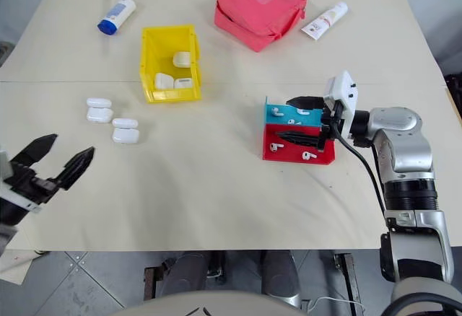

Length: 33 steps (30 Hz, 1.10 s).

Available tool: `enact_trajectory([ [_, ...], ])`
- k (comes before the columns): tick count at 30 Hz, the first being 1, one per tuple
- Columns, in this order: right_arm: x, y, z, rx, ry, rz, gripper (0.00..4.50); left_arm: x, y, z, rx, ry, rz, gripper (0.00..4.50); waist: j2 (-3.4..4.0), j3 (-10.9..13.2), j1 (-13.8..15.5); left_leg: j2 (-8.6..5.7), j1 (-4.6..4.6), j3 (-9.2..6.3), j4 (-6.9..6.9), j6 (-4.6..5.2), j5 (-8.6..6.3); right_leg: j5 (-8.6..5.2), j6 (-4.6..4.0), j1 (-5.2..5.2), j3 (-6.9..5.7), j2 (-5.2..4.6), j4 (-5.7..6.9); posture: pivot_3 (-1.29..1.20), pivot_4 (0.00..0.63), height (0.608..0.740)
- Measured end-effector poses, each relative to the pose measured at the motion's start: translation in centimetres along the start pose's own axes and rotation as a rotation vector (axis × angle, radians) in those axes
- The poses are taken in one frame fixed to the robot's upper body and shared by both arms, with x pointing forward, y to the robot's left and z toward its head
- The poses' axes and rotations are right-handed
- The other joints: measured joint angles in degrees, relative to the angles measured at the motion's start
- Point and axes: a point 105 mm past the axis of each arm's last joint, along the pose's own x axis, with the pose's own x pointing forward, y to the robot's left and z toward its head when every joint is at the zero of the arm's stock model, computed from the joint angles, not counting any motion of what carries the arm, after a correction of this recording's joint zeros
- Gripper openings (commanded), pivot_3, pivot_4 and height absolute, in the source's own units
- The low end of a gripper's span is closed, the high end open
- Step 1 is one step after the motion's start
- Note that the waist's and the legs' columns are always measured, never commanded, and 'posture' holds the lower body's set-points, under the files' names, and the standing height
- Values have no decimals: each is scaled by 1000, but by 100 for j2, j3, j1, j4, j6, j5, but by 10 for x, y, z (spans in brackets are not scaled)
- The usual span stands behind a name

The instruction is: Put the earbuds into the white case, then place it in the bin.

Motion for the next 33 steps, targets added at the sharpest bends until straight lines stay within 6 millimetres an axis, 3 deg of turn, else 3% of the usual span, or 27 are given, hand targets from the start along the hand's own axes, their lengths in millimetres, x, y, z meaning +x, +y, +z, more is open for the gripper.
enact_trajectory([
  [3,1,-3,2,-2,-7,21,4479,-38,7,-13,-28,125,39,4500,-1,2,-23,2,0,2,0,1,-5,-2,-4,0,-3,2,-6,0,150,740],
  [6,4,-5,8,-9,-22,41,4479,-55,8,-19,-40,172,56,4500,-1,2,40,2,1,1,6,0,-5,-4,-7,1,-3,-2,-25,0,150,740],
  [9,7,-3,10,-24,-30,62,4479,-63,6,-22,-64,172,66,4500,-4,0,64,0,0,-10,6,-2,-18,-4,-8,2,-4,-12,-26,0,150,740],
  [14,13,-3,10,-41,-19,97,4479,-59,-2,-17,-40,155,54,4500,-4,0,24,1,0,-9,2,-4,-20,-5,-10,0,-2,-11,-30,0,150,740],
  [25,24,-5,9,-57,-14,124,4479,11,-7,21,108,206,30,4500,-3,0,26,-2,1,-12,6,0,-16,-6,-12,6,-4,-7,5,0,150,740],
  [27,25,-4,8,-55,-11,130,4479,18,-8,24,119,236,36,4500,-3,0,25,-3,0,-12,6,1,-16,-6,-12,5,-6,-6,6,0,150,740],
  [33,30,-3,6,-52,-2,143,4479,68,-4,24,67,419,107,4500,0,4,43,-2,2,-14,9,-6,-5,-6,-12,5,-4,45,17,0,150,740],
])
